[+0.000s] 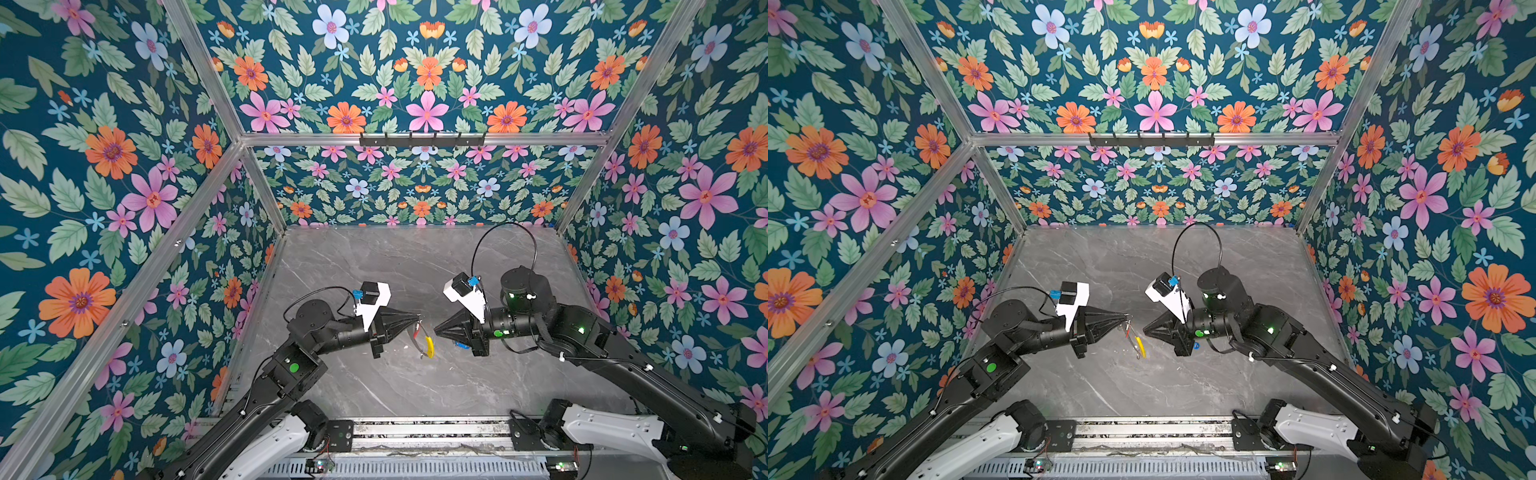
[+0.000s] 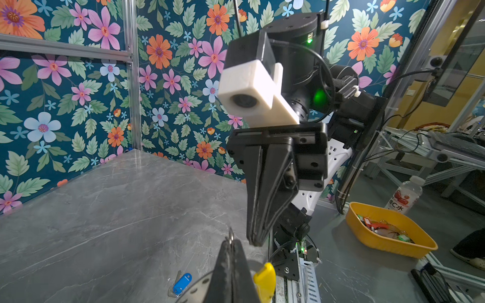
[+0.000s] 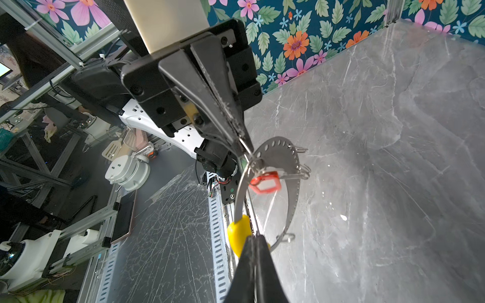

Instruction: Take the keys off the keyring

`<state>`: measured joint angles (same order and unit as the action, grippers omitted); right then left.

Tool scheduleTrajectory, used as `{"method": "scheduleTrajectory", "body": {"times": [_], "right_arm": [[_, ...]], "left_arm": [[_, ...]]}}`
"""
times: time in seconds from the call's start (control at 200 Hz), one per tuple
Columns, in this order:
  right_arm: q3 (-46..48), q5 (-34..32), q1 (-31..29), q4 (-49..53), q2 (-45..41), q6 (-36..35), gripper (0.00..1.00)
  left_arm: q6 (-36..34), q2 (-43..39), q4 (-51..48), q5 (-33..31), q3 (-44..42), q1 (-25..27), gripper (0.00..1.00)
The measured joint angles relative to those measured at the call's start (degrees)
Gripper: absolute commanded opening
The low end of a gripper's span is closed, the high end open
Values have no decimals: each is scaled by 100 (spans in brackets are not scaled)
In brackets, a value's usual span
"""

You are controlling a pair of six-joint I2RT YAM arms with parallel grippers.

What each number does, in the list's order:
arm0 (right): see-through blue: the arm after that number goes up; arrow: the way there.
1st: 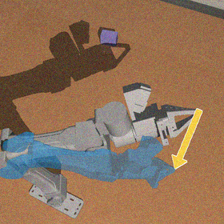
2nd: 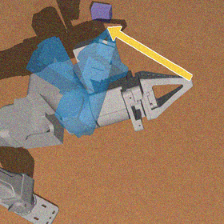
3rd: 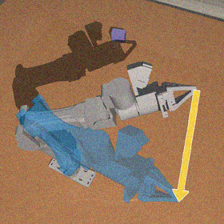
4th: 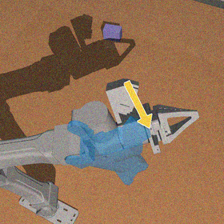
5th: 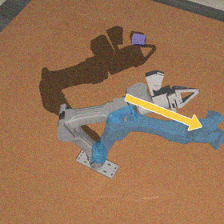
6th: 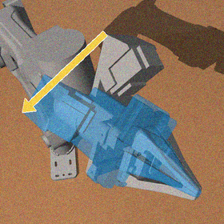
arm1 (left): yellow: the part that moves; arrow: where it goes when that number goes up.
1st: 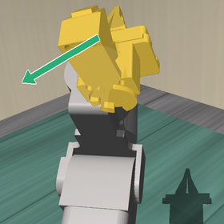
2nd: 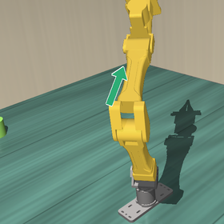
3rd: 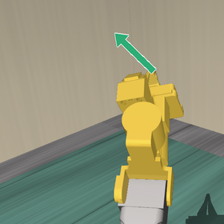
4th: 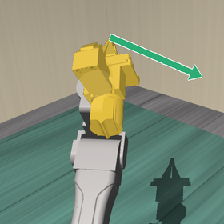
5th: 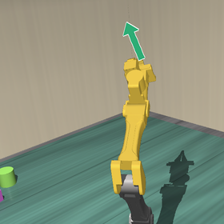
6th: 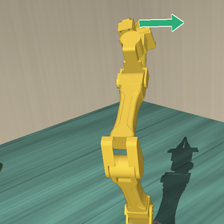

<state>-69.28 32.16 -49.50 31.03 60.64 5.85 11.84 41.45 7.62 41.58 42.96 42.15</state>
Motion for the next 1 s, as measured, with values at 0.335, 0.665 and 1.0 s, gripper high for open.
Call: {"method": "scheduleTrajectory", "body": {"times": [0.335, 0.665, 1.0], "right_arm": [[527, -315, -46, -684, -125, 50, 43], [1226, -1521, -247, -1825, -400, 275, 43], [1600, -2081, -267, -2337, -560, 302, 44]], "left_arm": [[256, -57, 31, -334, -72, 17, 0], [920, 107, -83, -2057, 0, 11, 0], [1047, 382, -442, -2879, 262, 101, 0]]}}
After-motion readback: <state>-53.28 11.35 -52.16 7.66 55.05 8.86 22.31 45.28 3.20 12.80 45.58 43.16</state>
